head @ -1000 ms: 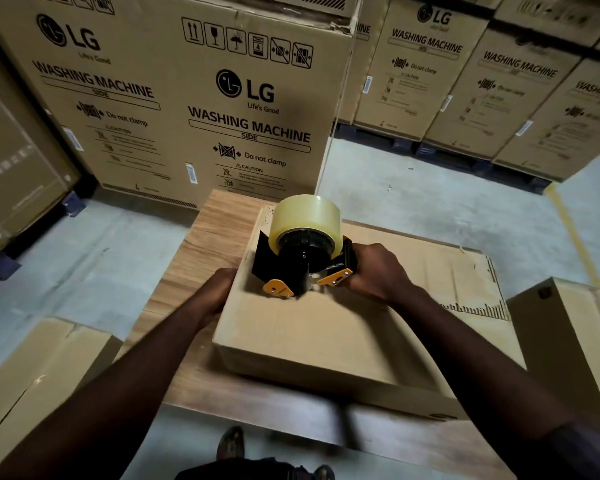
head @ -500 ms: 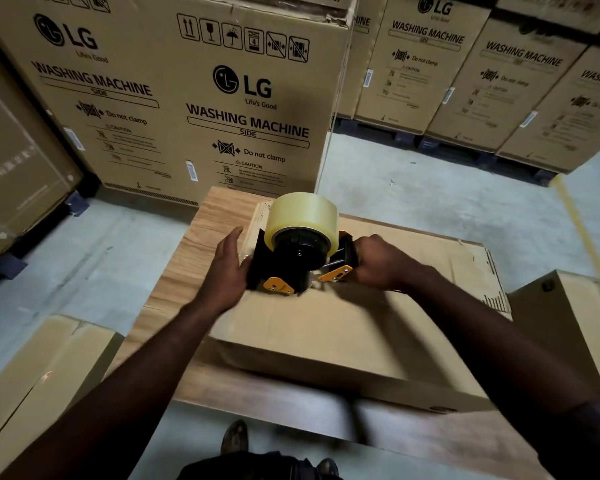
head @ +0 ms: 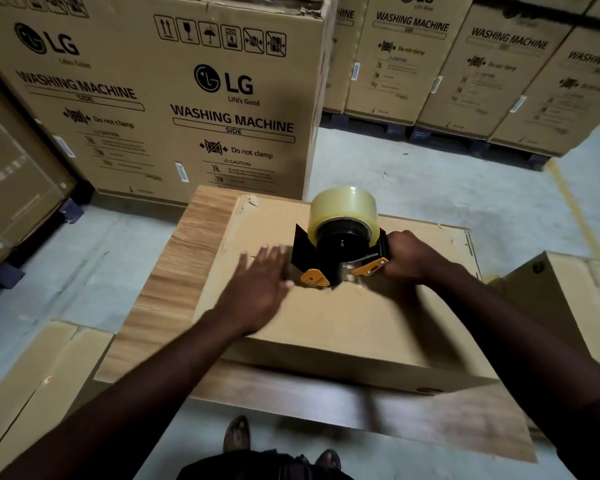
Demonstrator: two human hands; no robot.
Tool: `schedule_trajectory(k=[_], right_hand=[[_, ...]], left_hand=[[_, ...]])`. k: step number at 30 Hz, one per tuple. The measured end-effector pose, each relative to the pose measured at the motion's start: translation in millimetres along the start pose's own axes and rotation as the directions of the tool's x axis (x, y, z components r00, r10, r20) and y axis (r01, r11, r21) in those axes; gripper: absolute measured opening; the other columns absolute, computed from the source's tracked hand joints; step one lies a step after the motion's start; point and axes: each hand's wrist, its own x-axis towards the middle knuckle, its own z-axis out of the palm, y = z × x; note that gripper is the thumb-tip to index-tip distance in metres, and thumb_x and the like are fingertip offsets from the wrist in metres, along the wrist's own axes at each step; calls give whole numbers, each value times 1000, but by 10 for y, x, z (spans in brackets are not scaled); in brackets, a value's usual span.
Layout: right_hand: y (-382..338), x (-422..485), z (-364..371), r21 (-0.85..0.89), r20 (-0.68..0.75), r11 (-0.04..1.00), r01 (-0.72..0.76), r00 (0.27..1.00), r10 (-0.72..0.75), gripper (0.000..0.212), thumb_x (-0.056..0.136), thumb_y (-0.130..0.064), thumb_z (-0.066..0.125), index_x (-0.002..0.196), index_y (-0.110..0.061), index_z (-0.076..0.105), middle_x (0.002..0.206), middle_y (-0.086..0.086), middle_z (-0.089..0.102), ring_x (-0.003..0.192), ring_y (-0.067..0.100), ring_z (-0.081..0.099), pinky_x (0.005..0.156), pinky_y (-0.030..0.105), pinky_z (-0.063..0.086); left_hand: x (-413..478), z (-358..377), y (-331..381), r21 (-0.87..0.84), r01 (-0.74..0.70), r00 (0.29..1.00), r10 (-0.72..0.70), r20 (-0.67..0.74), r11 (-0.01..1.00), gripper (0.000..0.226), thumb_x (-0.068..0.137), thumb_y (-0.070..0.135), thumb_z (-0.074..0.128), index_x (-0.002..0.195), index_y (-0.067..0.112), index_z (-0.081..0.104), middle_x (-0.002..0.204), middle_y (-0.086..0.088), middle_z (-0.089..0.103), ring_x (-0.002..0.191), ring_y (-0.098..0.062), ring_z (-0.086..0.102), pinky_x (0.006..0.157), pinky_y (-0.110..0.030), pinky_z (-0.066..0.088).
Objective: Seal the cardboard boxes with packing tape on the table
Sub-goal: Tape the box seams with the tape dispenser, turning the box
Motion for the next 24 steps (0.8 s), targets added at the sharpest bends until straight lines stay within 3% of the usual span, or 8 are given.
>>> schedule_trajectory(k=[4,7,10,12,14,17,21,24], right_hand=[[55,-1,40,-23,-20,999,37,999,-37,31,74,-57,66,69,-28,57,97,16,72,91,33,64,69,29,37],[133,4,73,-74,-56,995,69,996,-73,36,84,-53,73,86,-17,70,92,11,73,89,31,65,67,31,41],[226,-102,36,-114,-66,990,84,994,-92,38,84,-56,72,89,-19,72,91,8,73,88,31,66,69,33,45],[375,-238,-40,-122,-60,990,66,995,-74,34,85,-53,73,91,-20,73,93,8,74,90,30,67,72,33,47],[608,-393,-134,-147,-58,988,38,997,-47,41,81,-60,70,88,-19,73,90,8,74,87,30,67,72,34,50],[1007,-614,-215,-135,-73,991,8,997,-18,60,69,-75,47,77,-20,69,81,8,72,79,30,68,71,37,52],[1134,-650,-144,-116,-90,993,-39,996,28,27,83,-45,65,70,-24,55,81,15,70,82,36,66,69,35,48],[1145,-607,-115,-110,-106,993,-42,994,30,23,87,-35,69,74,-20,59,88,18,71,85,37,65,72,38,52]], left_hand=[[10,62,165,9,-73,997,73,-4,997,59,105,50,26,158,23,29,169,-1,2,155,-18,-5,126,-45,3],[4,72,137,-9,-67,997,67,-34,998,62,104,52,26,160,26,21,168,1,8,155,-15,0,126,-41,6],[2,85,126,-28,-41,998,39,-43,999,70,102,55,26,162,23,6,166,9,3,154,-12,3,126,-36,6],[4,96,124,13,-44,999,44,-30,999,74,98,60,17,162,25,6,167,8,2,154,-11,2,126,-37,6],[6,83,102,30,-42,999,43,-16,999,76,95,63,11,162,26,8,168,7,4,155,-11,2,126,-39,7],[15,76,170,43,-18,1000,19,-6,999,73,98,59,14,162,24,7,169,5,2,155,-13,1,126,-40,6],[100,144,549,65,152,988,-152,-1,986,67,107,45,24,161,9,6,168,-11,-1,155,-27,-1,125,-43,3],[208,245,1040,38,82,997,-82,-10,996,67,106,44,24,160,6,12,168,-15,3,154,-34,3,125,-45,7]])
